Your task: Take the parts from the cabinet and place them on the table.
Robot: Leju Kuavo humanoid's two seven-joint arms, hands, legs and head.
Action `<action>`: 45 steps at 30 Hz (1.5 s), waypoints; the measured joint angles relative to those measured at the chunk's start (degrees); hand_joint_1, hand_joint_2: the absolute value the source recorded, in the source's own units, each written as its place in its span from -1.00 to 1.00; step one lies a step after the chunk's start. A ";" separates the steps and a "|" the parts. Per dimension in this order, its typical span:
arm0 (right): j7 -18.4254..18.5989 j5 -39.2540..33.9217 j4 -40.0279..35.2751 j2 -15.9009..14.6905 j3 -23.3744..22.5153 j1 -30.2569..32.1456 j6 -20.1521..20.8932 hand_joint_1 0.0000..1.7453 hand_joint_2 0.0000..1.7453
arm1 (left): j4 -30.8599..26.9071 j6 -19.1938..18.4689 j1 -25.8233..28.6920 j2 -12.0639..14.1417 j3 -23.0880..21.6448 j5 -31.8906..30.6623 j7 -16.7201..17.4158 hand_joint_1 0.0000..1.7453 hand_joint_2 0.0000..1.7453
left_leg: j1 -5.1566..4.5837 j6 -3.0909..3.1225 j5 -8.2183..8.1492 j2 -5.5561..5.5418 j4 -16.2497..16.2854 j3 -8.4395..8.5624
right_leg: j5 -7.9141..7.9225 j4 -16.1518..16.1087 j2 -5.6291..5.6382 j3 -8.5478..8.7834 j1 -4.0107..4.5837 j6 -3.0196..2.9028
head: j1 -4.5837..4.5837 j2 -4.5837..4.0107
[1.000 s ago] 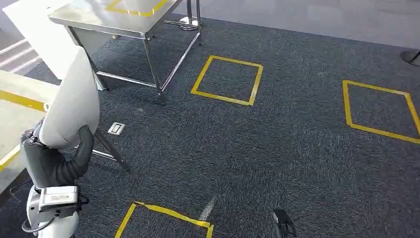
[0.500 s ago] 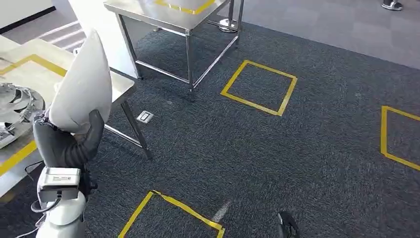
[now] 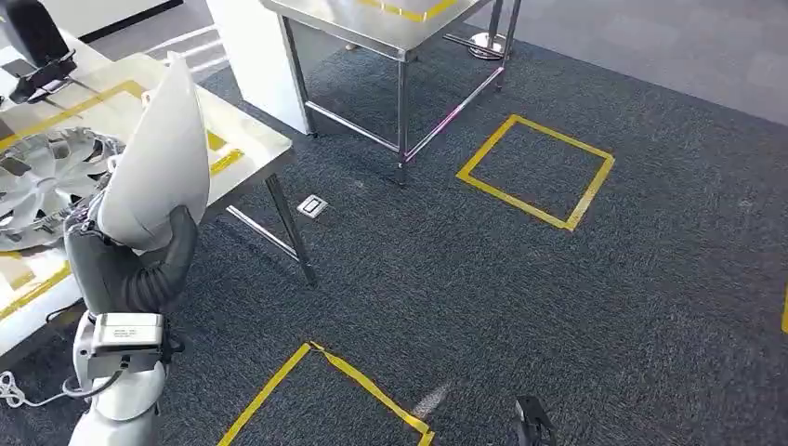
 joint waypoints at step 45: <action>-1.66 1.53 -0.13 1.46 0.00 0.09 0.90 -1.00 -1.00 | -2.47 -1.82 -2.68 -1.90 -2.30 -5.27 9.25 1.00 1.00 | 0.35 2.61 1.15 -5.60 -3.85 1.04 | -2.20 8.67 4.71 -3.79 -0.60 3.43 | 0.52 0.00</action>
